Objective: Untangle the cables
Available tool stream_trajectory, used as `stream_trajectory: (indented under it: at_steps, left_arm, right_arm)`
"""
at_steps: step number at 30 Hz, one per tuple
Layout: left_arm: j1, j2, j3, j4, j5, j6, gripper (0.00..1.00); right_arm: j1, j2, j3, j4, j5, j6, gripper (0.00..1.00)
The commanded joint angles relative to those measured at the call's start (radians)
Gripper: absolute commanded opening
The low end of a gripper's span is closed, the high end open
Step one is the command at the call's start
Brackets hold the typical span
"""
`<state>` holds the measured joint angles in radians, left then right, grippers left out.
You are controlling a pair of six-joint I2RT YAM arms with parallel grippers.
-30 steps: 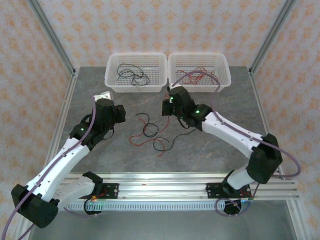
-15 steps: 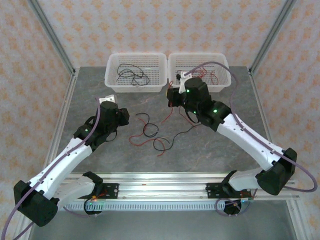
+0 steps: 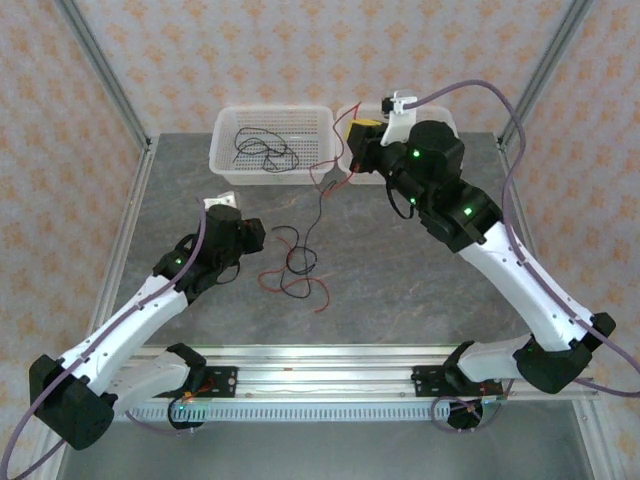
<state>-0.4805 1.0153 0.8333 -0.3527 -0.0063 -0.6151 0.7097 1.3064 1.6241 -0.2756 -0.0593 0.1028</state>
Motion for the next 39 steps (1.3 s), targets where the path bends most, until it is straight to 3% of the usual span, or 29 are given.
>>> stream_trajectory:
  at_steps: [1,11,16,25,27,30,36,39]
  left_arm:
    - [-0.038,0.032,-0.03,0.08,0.028,-0.013,0.27]
    - [-0.193,0.251,-0.102,0.465,0.061,0.157,0.48]
    - [-0.233,0.362,-0.124,0.687,0.143,0.261,0.54]
    - [-0.283,0.569,0.005,0.736,0.2,0.393,0.56]
    - [-0.307,0.602,0.038,0.747,0.162,0.427,0.56]
    - [-0.343,0.654,0.09,0.766,0.014,0.479,0.57]
    - [-0.356,0.77,0.191,0.761,-0.453,0.489,0.57]
    - [-0.356,0.776,0.181,0.774,-0.53,0.474,0.57]
  right_arm:
    - [-0.004,0.015,0.07,0.043,0.01,-0.029,0.0]
    - [-0.004,0.059,0.181,0.038,-0.037,-0.013,0.0]
    - [-0.004,0.044,0.185,0.029,-0.025,-0.012,0.0]
    - [-0.004,0.022,0.219,0.006,-0.02,-0.018,0.0]
    - [-0.004,0.021,0.227,0.003,-0.02,-0.018,0.0]
    - [-0.004,0.019,0.24,-0.004,-0.022,-0.017,0.0]
    - [-0.004,0.015,0.268,-0.021,-0.028,-0.015,0.0]
    - [-0.004,0.004,0.271,-0.029,-0.021,-0.018,0.0]
